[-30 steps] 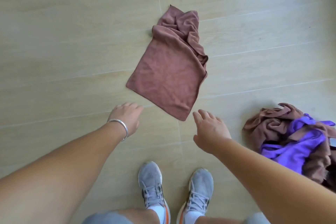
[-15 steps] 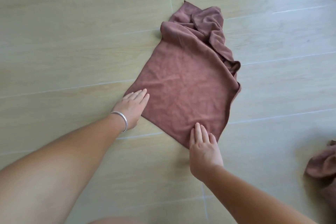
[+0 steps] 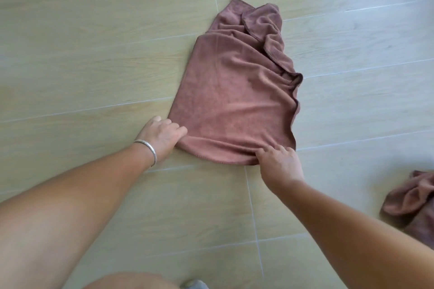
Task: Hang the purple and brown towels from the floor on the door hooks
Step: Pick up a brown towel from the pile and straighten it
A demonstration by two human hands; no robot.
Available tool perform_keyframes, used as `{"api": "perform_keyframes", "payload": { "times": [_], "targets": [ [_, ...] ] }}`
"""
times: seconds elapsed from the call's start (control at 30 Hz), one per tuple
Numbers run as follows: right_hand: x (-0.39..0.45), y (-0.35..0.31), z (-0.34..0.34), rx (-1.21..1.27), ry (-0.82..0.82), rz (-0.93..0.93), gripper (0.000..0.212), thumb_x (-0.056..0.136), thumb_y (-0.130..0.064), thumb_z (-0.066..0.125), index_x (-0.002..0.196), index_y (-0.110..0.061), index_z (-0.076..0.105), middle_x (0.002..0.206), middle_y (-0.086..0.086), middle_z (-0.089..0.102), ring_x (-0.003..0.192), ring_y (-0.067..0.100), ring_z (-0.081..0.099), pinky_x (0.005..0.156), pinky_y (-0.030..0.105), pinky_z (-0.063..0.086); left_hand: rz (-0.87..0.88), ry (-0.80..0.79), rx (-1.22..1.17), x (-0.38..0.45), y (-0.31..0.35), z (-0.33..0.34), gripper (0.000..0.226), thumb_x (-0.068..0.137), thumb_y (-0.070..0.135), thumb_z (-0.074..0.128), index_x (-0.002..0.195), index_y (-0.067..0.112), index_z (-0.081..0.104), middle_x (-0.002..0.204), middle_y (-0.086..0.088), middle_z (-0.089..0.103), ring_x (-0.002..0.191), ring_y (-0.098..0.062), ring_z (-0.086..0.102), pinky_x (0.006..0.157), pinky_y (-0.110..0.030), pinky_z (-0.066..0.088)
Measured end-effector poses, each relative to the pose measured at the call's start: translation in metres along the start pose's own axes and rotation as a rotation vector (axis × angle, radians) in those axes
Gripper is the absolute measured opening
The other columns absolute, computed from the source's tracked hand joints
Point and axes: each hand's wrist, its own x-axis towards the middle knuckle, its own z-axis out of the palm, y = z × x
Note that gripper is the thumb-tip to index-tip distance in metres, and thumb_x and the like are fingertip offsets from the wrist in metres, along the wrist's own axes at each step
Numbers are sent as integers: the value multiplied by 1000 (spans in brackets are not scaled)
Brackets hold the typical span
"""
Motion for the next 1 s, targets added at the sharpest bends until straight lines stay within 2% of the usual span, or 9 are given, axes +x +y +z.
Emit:
{"api": "perform_keyframes", "payload": {
  "times": [0.13,0.2,0.33,0.43,0.6,0.77,0.9,1.0],
  "targets": [
    [-60,4,-42,44,-104,5,28,81,-13,44,97,-24,63,103,-3,67,107,22,58,84,33,41,56,-180,-162,-62,25,-26,23,78,18,48,98,29,50,101,7,66,102,-18,57,75,-32,27],
    [-101,3,-66,38,-191,-4,26,81,-11,45,96,-24,61,101,-3,67,102,24,59,80,33,40,72,-259,-211,-101,40,-47,15,82,25,47,95,29,53,103,6,67,102,-20,58,77,-33,31],
    [-184,1,-118,12,-352,11,25,85,-7,47,93,-29,54,98,-4,67,96,21,64,74,33,34,124,-410,-255,-182,59,-95,19,88,24,47,101,27,60,106,3,67,102,-24,60,85,-34,41],
    [-240,-1,-157,-21,-452,36,31,85,-5,46,99,-29,58,99,-5,68,96,19,66,72,31,32,152,-510,-282,-241,64,-134,21,94,27,48,109,29,62,110,2,67,105,-26,60,83,-33,43],
    [-293,-5,-216,-70,-573,50,34,86,-3,46,107,-21,65,109,-1,67,101,24,65,70,29,40,155,-586,-283,-309,57,-193,20,96,25,47,109,25,61,113,-1,65,106,-28,60,78,-34,43],
    [-269,4,-296,-86,-481,22,32,88,-10,44,109,-23,64,109,-1,66,102,25,65,73,30,45,17,-565,-375,-309,11,-252,24,97,22,41,111,28,60,112,2,64,103,-25,61,82,-33,48],
    [-220,21,-386,-80,-315,78,33,83,-4,43,101,-20,66,102,3,65,94,28,64,68,29,40,-171,-365,-517,-278,-44,-317,31,92,18,42,109,32,64,109,4,67,100,-24,61,81,-32,49],
    [-192,32,-461,-88,-143,98,33,81,-4,43,96,-21,67,99,5,65,91,28,64,67,28,39,-257,-204,-595,-260,-87,-383,26,93,18,43,101,31,64,102,2,69,88,-25,59,76,-31,48]
  ]
}}
